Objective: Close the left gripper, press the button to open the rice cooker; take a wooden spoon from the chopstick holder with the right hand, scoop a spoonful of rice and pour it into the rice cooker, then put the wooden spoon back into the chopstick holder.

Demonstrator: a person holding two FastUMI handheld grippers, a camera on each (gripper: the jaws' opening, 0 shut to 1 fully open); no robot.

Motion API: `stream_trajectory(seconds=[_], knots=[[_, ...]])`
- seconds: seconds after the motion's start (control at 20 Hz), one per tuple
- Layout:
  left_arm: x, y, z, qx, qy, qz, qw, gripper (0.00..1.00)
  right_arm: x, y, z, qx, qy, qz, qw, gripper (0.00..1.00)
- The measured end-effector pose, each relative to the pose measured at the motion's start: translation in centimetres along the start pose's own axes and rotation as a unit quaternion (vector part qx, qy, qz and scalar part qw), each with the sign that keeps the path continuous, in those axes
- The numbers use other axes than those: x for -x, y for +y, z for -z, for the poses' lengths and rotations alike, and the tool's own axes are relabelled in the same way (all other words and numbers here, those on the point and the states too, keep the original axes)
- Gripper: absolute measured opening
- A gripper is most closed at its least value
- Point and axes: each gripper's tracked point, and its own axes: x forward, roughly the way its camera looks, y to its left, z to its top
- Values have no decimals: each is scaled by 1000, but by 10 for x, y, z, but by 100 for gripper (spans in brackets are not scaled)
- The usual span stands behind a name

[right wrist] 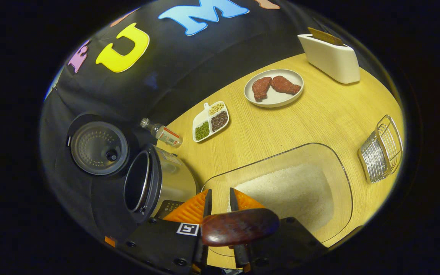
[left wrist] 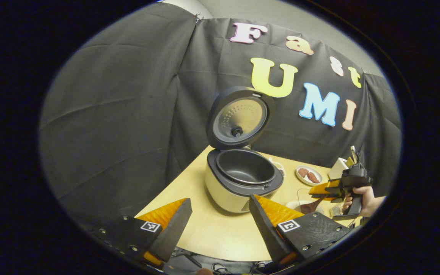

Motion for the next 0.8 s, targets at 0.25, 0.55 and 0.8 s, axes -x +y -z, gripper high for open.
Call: stream_trajectory(seconds=[0.25,0.55,0.8], knots=[[0,-11,-10,-9,-9,6,1000,94,15,-24,-11,-61,-20,-2,998,26],[0,-21,-6,-26,-3,13,1000,94,40,-54,-36,-186,-53,-2,981,26],[0,-25,-8,-36,-5,19,999,95,61,-65,-62,-246,-82,-16,966,26]])
